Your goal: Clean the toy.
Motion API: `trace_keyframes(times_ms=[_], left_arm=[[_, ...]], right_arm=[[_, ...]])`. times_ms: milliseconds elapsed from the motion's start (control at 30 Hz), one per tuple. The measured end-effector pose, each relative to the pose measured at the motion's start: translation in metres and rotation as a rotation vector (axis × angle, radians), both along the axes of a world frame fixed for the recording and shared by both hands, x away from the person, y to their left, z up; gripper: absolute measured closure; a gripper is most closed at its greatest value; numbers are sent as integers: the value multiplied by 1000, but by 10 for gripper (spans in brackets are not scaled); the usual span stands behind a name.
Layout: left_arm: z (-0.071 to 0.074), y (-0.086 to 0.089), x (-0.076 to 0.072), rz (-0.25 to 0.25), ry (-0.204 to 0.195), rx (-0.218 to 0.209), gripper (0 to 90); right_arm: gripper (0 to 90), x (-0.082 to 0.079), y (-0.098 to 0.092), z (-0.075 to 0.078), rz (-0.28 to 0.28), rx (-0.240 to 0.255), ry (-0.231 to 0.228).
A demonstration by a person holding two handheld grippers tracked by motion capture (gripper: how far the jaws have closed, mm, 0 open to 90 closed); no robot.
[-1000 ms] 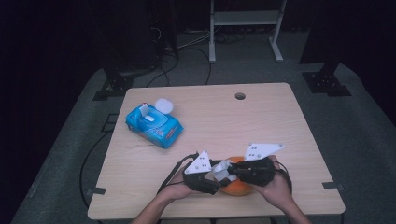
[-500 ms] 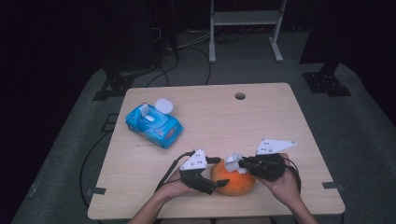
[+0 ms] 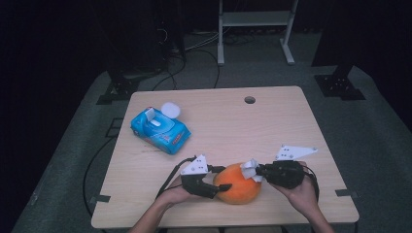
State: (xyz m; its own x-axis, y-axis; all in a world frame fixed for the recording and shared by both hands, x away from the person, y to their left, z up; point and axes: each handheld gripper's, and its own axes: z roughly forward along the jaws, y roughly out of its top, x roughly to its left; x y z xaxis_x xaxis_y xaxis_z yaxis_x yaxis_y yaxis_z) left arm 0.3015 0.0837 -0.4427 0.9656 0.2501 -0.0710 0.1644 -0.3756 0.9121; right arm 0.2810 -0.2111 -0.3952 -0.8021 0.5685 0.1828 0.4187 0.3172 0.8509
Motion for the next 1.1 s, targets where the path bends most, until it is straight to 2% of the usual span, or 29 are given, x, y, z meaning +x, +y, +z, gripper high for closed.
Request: trace_keyframes(times_ms=[100, 167, 233, 400, 500, 633, 733, 833, 900, 1067, 1100], left_arm=[[-1, 4, 2, 5, 6, 4, 368], [-3, 8, 3, 8, 19, 3, 369], [-4, 11, 5, 12, 28, -2, 373], [-5, 11, 7, 12, 41, -8, 373], [-7, 9, 8, 19, 41, -9, 373], [-7, 13, 9, 26, 43, -3, 372], [-7, 14, 10, 26, 50, -12, 372], [-7, 10, 9, 16, 63, -16, 375], [-7, 8, 7, 10, 51, -11, 377], [-5, 4, 1, -25, 23, 2, 378], [-4, 4, 0, -25, 19, 7, 378]], right_arm=[[847, -4, 7, 5, 27, 7, -28], [847, -6, 11, 5, 41, -8, -37], [846, -5, 9, 2, 36, -8, -32], [846, -2, -12, -10, -3, 6, 28], [845, -3, -15, -9, -11, 24, 30], [846, -4, -6, -5, 18, 23, 11], [845, -3, -8, -9, 16, 5, 21], [843, 0, -16, -15, -46, -56, 24], [844, 1, -20, -14, -55, -26, 33], [844, -1, -11, 0, -18, 40, -7], [844, 0, -9, 0, -14, 36, -10]])
